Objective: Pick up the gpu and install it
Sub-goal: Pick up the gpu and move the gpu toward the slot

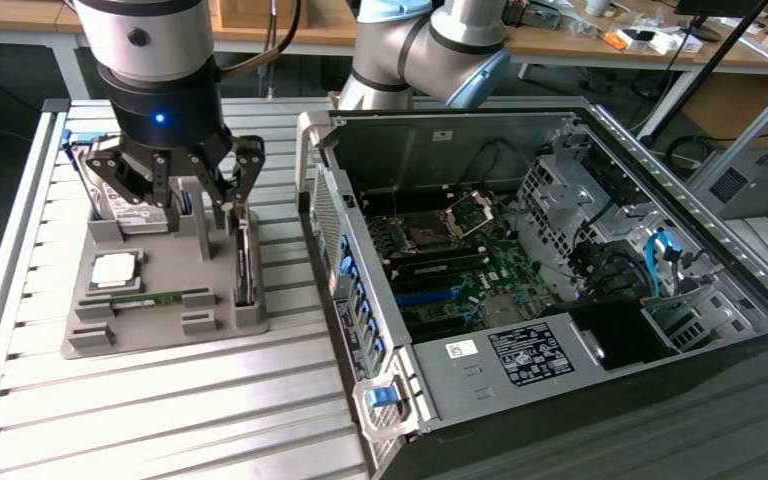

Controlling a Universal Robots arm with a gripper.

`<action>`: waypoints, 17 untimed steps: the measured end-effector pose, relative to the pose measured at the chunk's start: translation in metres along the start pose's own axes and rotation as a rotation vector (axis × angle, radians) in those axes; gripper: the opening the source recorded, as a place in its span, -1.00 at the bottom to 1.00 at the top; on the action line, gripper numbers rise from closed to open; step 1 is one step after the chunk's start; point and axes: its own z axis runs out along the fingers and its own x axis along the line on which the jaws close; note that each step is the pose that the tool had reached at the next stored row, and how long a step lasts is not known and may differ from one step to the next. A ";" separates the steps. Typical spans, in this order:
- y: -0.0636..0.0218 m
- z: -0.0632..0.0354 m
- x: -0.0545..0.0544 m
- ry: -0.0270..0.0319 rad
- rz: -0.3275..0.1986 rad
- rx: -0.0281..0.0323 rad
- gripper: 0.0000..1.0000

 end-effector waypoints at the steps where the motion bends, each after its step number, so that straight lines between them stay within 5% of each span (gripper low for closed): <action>1: 0.0000 0.0002 0.000 0.0000 0.000 0.0000 -0.04; 17: -0.0002 0.0052 -0.001 0.0001 0.000 0.0000 -0.04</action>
